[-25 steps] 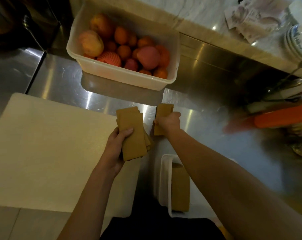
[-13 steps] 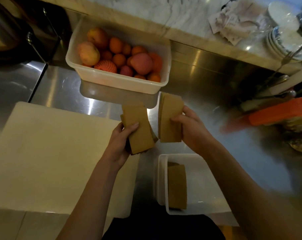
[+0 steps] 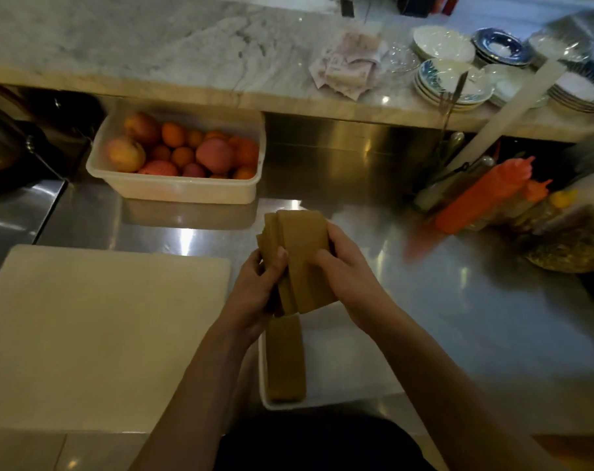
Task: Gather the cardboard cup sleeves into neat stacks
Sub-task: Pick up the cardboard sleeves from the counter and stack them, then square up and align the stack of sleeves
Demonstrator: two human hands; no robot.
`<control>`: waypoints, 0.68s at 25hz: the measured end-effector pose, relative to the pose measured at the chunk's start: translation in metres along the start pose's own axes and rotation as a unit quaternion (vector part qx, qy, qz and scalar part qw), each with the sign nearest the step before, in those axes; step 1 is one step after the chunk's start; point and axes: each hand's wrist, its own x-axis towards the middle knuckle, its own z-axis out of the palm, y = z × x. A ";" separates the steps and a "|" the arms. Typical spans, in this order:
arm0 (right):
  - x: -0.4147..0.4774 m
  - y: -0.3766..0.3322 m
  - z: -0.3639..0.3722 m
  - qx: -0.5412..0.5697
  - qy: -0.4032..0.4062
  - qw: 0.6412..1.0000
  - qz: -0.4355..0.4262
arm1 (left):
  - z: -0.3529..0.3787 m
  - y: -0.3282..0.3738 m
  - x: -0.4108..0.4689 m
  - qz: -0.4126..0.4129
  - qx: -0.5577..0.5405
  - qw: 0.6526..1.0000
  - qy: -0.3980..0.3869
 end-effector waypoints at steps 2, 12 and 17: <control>-0.015 0.010 -0.028 0.039 0.007 0.999 0.010 | 0.037 -0.009 -0.007 0.011 0.021 1.000 -0.007; -0.062 0.052 -0.171 0.098 0.018 0.994 0.045 | 0.203 -0.059 -0.028 0.051 0.091 0.994 -0.040; -0.067 0.066 -0.197 0.136 0.006 0.990 0.021 | 0.238 -0.076 -0.026 0.021 0.110 0.994 -0.009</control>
